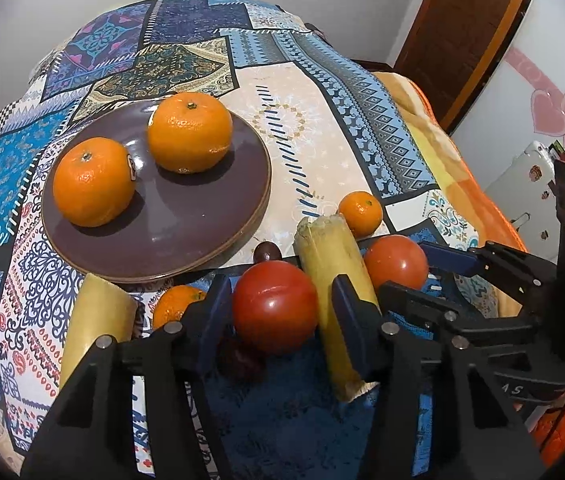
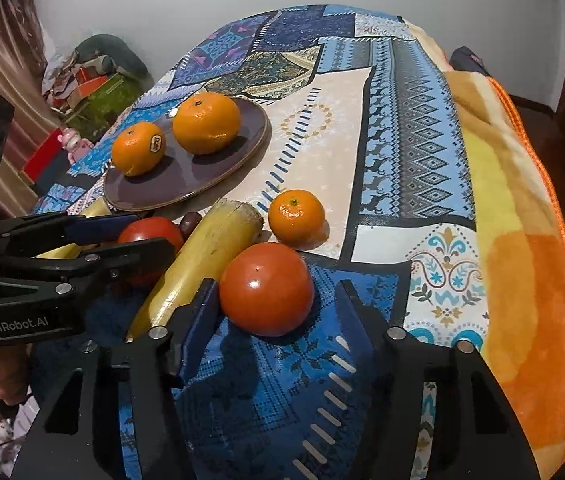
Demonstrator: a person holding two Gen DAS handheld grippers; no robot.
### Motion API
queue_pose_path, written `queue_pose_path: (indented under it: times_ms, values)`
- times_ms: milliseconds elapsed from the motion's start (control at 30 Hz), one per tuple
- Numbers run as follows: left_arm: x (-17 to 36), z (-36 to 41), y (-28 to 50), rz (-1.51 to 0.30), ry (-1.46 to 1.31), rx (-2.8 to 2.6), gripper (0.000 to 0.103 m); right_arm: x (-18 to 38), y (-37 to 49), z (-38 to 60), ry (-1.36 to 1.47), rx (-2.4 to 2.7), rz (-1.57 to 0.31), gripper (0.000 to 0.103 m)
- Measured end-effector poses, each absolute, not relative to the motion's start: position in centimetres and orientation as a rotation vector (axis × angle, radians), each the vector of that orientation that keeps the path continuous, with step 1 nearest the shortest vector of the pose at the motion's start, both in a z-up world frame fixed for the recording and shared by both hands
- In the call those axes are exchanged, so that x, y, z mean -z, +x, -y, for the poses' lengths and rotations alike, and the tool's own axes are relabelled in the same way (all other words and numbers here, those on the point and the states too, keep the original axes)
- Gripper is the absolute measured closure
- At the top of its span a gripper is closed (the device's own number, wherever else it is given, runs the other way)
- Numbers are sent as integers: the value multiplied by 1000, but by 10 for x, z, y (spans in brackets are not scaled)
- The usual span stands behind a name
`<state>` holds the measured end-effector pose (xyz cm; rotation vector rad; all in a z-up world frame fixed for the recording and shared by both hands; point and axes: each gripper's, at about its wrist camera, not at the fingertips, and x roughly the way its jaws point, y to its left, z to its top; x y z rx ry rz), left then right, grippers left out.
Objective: Organize fruits
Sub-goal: 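Grasp a red tomato with the left tool while the right tool grasps another, then set both tomatoes on the plate beside the oranges and open both tools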
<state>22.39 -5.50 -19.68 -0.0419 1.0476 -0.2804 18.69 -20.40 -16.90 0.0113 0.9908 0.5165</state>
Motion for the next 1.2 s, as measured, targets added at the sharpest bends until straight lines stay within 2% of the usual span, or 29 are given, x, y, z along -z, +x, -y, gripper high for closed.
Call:
queue_pose_path:
  times_ms: [33, 500, 1200]
  values:
    - [197, 55, 224, -1050, -34, 276, 57, 169, 187, 204, 18, -528, -995, 58]
    - [191, 49, 214, -1049, -61, 293, 59, 159, 187, 210, 21, -508, -972, 58]
    - [131, -3, 214, -903, -92, 200, 60, 122, 206, 171, -14, -560, -870, 58]
